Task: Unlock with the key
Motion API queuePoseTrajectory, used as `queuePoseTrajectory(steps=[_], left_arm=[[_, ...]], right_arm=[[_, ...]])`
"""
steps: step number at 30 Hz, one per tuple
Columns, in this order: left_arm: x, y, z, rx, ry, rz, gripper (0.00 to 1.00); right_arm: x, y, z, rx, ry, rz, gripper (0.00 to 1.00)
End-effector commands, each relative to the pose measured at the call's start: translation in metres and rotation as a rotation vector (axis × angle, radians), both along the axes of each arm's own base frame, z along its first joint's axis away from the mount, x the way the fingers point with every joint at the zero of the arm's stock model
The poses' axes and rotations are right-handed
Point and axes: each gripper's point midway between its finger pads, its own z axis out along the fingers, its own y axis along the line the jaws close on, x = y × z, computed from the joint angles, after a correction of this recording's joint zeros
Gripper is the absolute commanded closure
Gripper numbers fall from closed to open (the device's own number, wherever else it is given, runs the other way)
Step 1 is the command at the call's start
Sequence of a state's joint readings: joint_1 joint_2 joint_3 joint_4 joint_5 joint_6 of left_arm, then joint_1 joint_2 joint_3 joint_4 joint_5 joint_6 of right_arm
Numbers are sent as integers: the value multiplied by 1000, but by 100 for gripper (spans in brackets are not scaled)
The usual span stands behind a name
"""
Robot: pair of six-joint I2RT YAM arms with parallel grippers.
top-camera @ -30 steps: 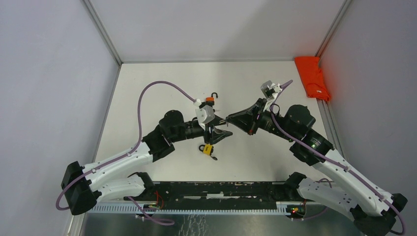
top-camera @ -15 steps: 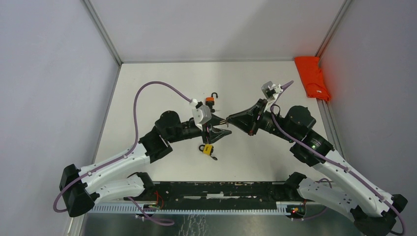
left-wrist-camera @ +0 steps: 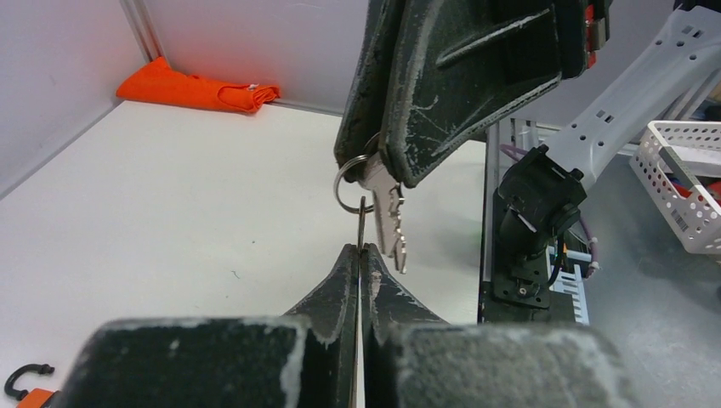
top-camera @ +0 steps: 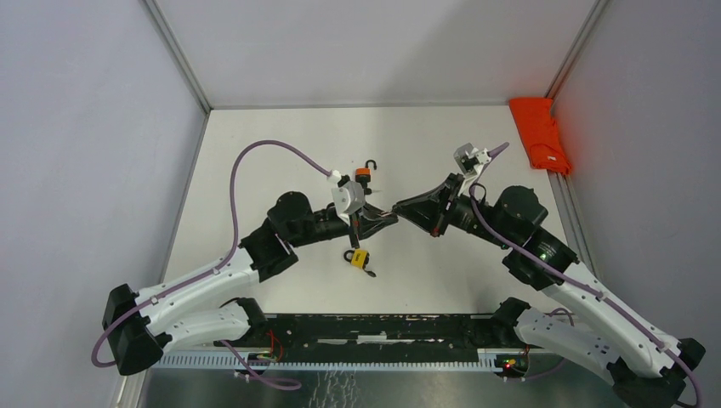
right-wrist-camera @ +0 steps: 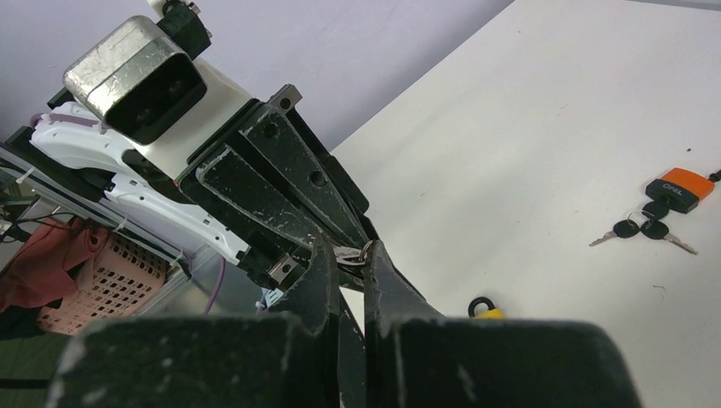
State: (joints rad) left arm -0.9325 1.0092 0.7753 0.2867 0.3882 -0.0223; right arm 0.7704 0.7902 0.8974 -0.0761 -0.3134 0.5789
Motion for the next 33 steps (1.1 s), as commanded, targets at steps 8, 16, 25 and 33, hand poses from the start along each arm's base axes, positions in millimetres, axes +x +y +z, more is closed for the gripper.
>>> queuePoseTrajectory(steps=[8,16,25,33], left_arm=[[6,15,34,-49,-46,86,98],[5,26,41,-14,-83,111,98],[2,27,42,6,-81,100,98],[4,26,31,86,-60,93,98]], right_arm=[[-2,-12,-1,16,-20,-44,100],[-2,-20,-20,-40,-4,-73,100],[-5,-20,-37,-81,15,-57,100],[7,-31,-44,-209,-30,-117,67]])
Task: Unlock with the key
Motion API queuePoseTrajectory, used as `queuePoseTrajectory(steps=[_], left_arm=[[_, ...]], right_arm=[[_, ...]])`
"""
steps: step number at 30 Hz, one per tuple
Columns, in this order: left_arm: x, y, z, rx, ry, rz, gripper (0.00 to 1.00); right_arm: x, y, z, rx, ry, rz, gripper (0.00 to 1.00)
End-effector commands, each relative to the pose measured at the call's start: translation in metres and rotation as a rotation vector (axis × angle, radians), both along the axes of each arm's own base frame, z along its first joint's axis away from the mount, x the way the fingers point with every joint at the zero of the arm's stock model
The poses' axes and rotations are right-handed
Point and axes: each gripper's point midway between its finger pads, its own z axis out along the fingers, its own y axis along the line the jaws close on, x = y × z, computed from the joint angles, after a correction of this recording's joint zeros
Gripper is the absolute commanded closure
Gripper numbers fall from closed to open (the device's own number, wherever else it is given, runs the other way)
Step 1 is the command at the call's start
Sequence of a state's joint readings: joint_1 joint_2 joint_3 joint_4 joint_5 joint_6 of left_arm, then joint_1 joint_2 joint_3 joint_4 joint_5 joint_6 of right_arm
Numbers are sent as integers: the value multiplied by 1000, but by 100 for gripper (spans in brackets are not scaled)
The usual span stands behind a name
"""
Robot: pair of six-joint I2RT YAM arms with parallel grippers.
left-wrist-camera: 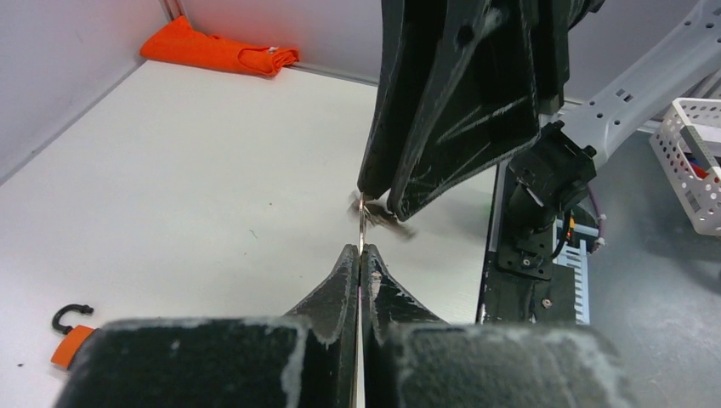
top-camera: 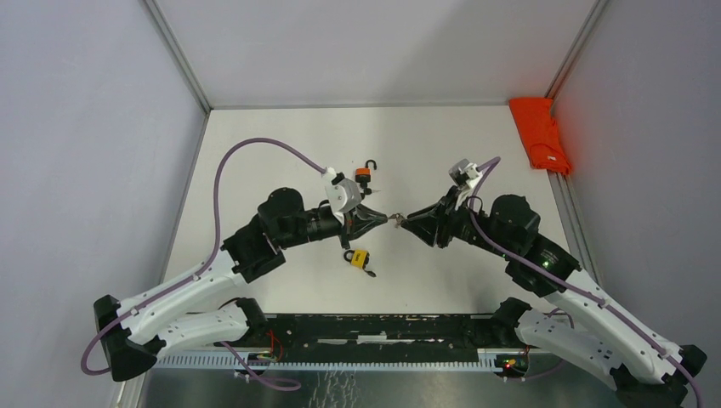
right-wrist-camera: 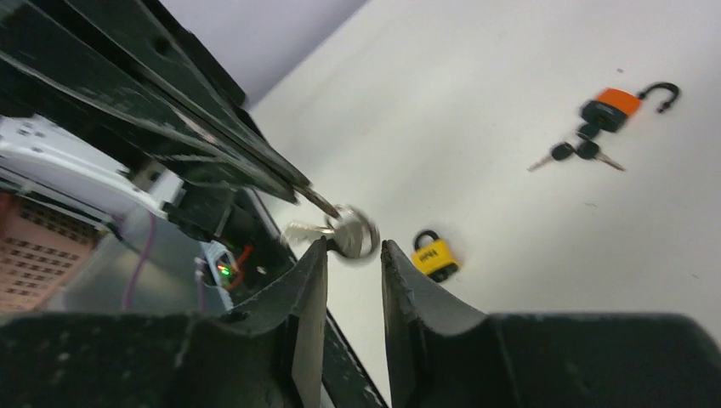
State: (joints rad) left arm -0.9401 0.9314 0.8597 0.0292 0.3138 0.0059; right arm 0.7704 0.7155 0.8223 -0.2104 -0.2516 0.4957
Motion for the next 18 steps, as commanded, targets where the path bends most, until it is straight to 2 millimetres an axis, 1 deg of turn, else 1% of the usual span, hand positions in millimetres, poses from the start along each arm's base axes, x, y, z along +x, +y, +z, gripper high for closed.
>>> queuePoseTrajectory(steps=[1,5,10,15,18], left_arm=[[7,4,22,22,-85,21,98],[7,4,14,75,-59,17,98],[6,3,6,105,-34,5,98],[-2,3,6,117,-20,-34,98],[-10,1,8,132,-7,-80,98]], right_arm=[[10,-14,4,-88,-63,-66,67],[14,-19,13,-97,-125,-87,67],[12,-19,32,-61,-217,-71,68],[-1,-4,50,7,-316,42,75],[-8,6,47,10,-364,120,77]])
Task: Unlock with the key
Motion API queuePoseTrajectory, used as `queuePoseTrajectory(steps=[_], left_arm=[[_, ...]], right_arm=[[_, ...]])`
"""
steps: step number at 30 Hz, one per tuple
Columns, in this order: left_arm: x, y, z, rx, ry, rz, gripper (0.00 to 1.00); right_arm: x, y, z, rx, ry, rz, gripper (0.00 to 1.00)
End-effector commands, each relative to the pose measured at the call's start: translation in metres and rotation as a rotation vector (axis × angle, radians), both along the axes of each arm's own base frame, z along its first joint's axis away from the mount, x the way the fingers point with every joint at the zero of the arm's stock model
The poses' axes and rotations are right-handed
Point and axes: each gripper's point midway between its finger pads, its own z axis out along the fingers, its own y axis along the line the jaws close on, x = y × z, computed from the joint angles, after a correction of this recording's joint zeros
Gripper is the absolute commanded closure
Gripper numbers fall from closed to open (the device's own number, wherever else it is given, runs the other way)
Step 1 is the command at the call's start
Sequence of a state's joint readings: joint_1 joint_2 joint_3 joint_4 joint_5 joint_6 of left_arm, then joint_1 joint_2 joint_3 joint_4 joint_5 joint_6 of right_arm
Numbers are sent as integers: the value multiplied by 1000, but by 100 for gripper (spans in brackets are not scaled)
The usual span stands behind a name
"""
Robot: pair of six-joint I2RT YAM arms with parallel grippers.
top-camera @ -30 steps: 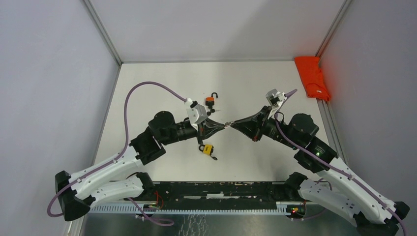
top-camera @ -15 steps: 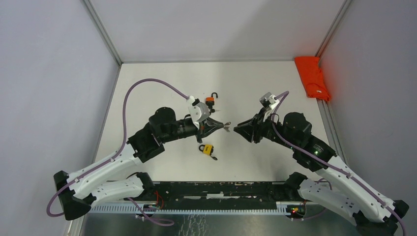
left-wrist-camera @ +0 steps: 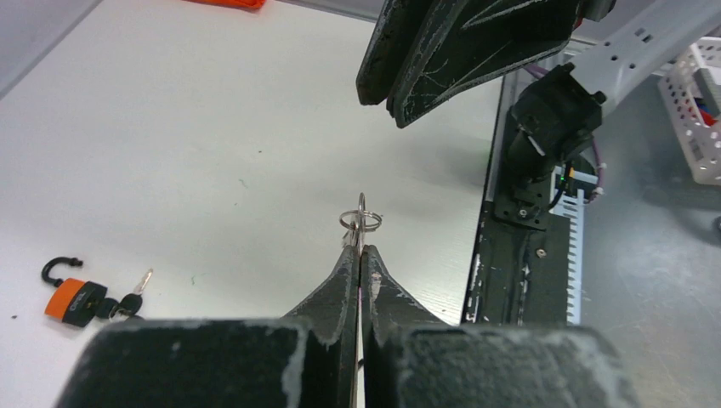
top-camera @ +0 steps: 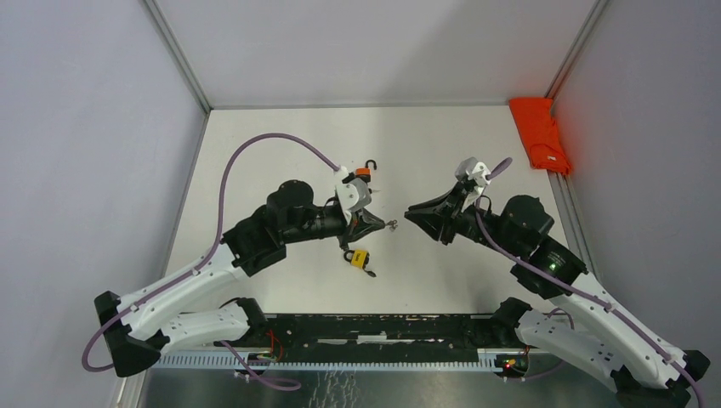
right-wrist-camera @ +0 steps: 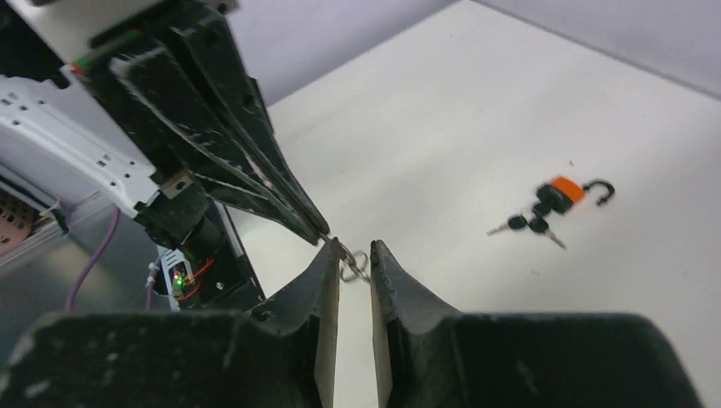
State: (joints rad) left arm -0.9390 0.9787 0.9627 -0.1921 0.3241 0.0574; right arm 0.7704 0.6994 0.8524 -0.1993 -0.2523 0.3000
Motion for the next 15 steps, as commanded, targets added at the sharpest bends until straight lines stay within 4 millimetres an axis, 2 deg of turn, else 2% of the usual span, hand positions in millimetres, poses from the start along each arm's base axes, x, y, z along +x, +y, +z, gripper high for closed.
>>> queuePoseTrajectory(steps=[1,4,6,8,15], left_arm=[[-13,-3,26,-12,-42,-98,98],[-29,-7,26,15,-1,-189,98],[-36,-9,22,44,33,-240,98],[-38,-10,19,65,56,-255,98],[-42,-6,19,66,47,-263,98]], right_arm=[[-16,18,24,46,-158,164,77],[-31,31,12,14,-175,309,76],[-31,36,1,-6,-171,335,74],[-30,37,-6,-27,-184,345,73],[-34,38,-11,-48,-222,386,75]])
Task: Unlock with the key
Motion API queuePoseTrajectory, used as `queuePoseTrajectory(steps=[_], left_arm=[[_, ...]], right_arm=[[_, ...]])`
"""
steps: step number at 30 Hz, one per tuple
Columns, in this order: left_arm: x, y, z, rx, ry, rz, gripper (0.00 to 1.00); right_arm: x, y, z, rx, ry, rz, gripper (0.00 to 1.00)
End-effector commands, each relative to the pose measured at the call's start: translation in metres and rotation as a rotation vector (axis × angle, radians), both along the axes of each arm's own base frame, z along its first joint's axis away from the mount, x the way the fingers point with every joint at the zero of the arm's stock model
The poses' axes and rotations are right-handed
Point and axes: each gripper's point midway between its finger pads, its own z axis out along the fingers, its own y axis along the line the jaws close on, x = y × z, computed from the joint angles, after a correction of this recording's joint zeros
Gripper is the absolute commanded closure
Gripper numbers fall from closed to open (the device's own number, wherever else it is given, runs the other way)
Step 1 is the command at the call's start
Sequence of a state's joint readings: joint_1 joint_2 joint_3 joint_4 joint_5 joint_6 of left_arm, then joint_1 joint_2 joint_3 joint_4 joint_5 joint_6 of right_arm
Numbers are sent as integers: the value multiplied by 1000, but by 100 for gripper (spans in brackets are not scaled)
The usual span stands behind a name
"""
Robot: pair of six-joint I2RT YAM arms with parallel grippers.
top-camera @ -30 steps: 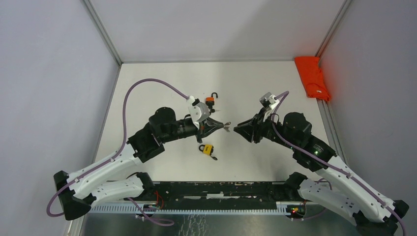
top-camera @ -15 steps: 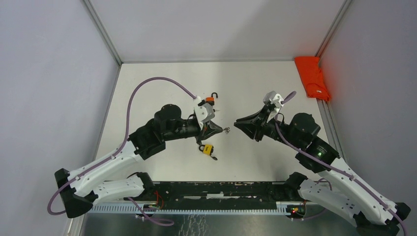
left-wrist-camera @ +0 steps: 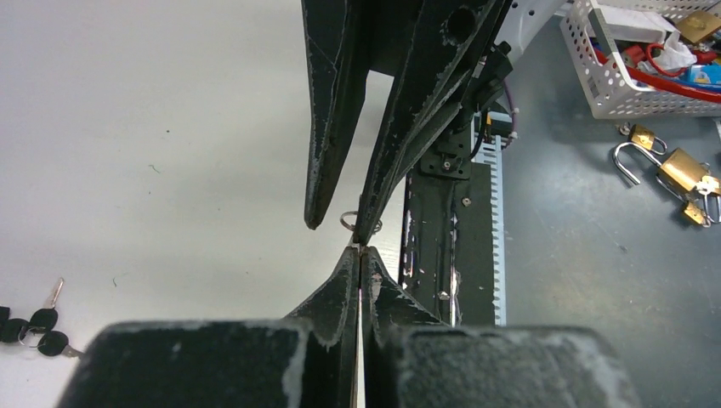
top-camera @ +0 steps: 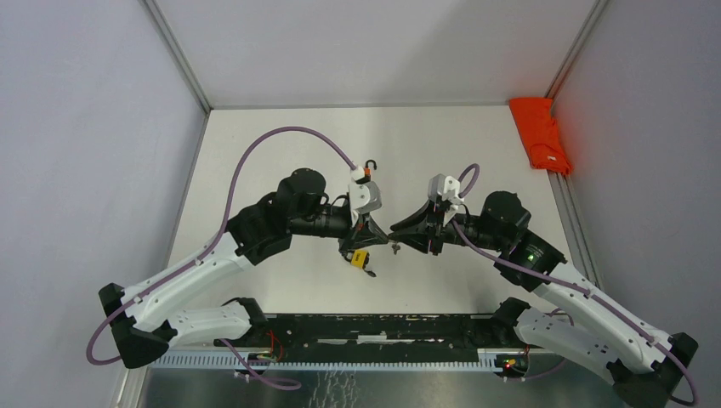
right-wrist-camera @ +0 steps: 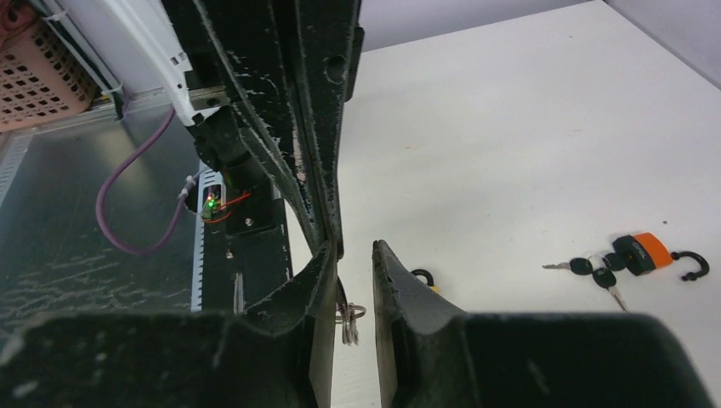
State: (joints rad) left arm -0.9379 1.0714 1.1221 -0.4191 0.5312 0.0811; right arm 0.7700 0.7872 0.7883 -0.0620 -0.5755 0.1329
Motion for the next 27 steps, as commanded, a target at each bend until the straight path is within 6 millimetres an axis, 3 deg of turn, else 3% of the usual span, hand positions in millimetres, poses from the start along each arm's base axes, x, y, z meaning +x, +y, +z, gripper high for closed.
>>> queuePoseTrajectory(steps=[1,14,27], left_arm=[[-7,2,21,-44,-70,-58,98],[-7,3,21,-45,-76,-52,98],[-8,4,24,-54,-85,-52,98]], right_arm=[[-8,3,10,17,-84,68,76],[-19,-1,-4,2,-76,110,79],[-20,1,-20,-32,-55,131,99]])
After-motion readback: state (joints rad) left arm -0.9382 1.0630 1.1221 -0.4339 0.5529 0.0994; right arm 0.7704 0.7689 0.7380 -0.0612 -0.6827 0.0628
